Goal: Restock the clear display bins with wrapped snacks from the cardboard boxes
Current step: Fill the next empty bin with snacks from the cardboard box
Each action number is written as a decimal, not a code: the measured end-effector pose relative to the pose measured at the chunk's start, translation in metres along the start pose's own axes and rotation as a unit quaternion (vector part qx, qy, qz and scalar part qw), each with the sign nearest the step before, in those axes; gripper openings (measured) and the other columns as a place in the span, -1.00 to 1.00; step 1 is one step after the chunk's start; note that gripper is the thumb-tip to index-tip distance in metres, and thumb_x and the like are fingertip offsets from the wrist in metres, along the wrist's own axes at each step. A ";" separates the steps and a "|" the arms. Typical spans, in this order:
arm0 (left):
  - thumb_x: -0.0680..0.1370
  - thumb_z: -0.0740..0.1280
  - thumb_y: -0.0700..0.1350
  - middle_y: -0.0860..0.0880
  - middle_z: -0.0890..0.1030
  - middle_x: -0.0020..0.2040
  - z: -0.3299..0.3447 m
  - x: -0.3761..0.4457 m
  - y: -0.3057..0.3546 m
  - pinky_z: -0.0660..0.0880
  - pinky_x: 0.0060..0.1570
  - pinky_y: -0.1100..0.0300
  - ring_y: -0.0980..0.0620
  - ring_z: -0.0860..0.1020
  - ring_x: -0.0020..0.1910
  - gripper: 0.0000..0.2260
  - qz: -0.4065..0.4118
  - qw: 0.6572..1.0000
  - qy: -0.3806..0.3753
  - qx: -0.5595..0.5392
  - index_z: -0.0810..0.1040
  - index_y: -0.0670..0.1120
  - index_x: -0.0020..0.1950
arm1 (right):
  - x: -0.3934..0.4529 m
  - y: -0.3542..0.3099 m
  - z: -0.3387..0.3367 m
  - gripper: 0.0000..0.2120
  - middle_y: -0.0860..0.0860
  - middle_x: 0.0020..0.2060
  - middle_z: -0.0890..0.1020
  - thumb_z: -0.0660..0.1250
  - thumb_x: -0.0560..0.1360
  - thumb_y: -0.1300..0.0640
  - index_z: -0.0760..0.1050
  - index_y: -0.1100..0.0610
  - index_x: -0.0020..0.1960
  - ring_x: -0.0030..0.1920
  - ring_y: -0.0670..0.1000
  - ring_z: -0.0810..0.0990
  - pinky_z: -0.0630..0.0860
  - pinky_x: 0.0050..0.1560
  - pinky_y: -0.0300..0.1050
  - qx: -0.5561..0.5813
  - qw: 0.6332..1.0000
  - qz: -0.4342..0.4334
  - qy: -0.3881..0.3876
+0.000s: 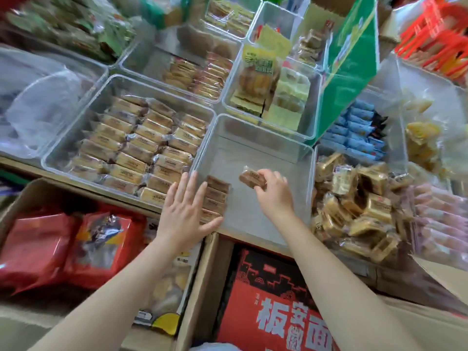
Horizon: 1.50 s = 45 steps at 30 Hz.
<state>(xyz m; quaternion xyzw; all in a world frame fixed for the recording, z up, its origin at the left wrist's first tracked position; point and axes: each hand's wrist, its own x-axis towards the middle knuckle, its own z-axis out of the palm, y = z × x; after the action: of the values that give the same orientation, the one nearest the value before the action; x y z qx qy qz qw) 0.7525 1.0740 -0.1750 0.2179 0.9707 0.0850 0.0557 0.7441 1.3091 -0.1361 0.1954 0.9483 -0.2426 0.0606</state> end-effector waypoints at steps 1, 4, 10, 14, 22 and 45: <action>0.52 -0.06 0.48 -0.18 0.03 0.64 0.001 0.001 0.000 -0.11 0.56 -0.09 -0.14 -0.03 0.63 -0.13 0.002 1.000 0.002 0.002 0.25 -0.12 0.59 | 0.014 -0.006 0.011 -0.64 0.09 0.15 0.55 0.34 0.52 0.22 0.51 0.06 0.31 0.19 0.15 0.42 0.37 0.16 -0.05 0.005 1.000 0.005 -0.004; 0.51 0.02 0.46 -0.21 0.09 0.63 0.005 0.002 -0.001 0.02 0.54 -0.15 -0.18 0.04 0.62 -0.14 0.012 1.000 0.015 -0.002 0.32 -0.15 0.57 | 0.045 -0.023 0.046 -0.60 0.18 0.20 0.54 0.31 0.51 0.29 0.51 0.12 0.33 0.23 0.23 0.44 0.33 0.25 -0.06 0.011 0.999 0.007 -0.053; 0.49 0.14 0.41 -0.23 0.12 0.62 0.007 0.003 -0.002 0.10 0.52 -0.16 -0.20 0.09 0.61 -0.19 0.020 0.998 0.067 -0.003 0.35 -0.11 0.55 | 0.054 -0.043 0.089 -0.46 0.23 0.37 0.42 0.27 0.55 0.14 0.31 0.13 0.52 0.39 0.23 0.39 0.30 0.41 -0.03 0.034 0.983 0.007 -0.180; 0.48 0.15 0.40 -0.23 0.12 0.62 0.008 0.003 -0.002 0.08 0.53 -0.14 -0.20 0.08 0.61 -0.20 0.020 0.997 0.074 0.005 0.35 -0.11 0.56 | 0.043 -0.043 0.099 -0.33 0.18 0.55 0.18 0.21 0.58 -0.07 0.05 -0.02 0.61 0.45 0.28 0.29 0.28 0.45 0.15 -0.058 0.978 -0.070 -0.186; 0.51 0.03 0.43 -0.21 0.07 0.64 0.001 0.002 -0.002 -0.03 0.54 -0.11 -0.19 0.03 0.62 -0.18 0.008 1.000 0.012 0.009 0.27 -0.09 0.60 | 0.036 -0.053 0.065 -0.34 0.11 0.58 0.10 0.22 0.57 -0.05 0.06 -0.06 0.61 0.52 0.22 0.16 0.23 0.41 0.24 -0.182 0.958 -0.114 -0.191; 0.58 0.34 0.14 0.13 0.17 0.57 -0.039 -0.189 0.424 0.09 0.42 0.26 0.16 0.14 0.52 -0.32 0.158 0.889 -0.164 -0.398 0.11 0.07 0.62 | -0.340 0.291 -0.222 -0.84 -0.04 -0.30 0.61 0.26 0.58 0.17 0.61 0.13 -0.05 -0.31 -0.09 0.48 0.48 -0.25 -0.08 0.060 0.957 -0.002 0.283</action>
<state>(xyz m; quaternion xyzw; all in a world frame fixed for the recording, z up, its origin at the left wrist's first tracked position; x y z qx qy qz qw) 1.0921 1.3643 -0.0429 0.3387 0.7851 0.4353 0.2818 1.1679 1.5349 0.0023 0.2572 0.9107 -0.2340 -0.2229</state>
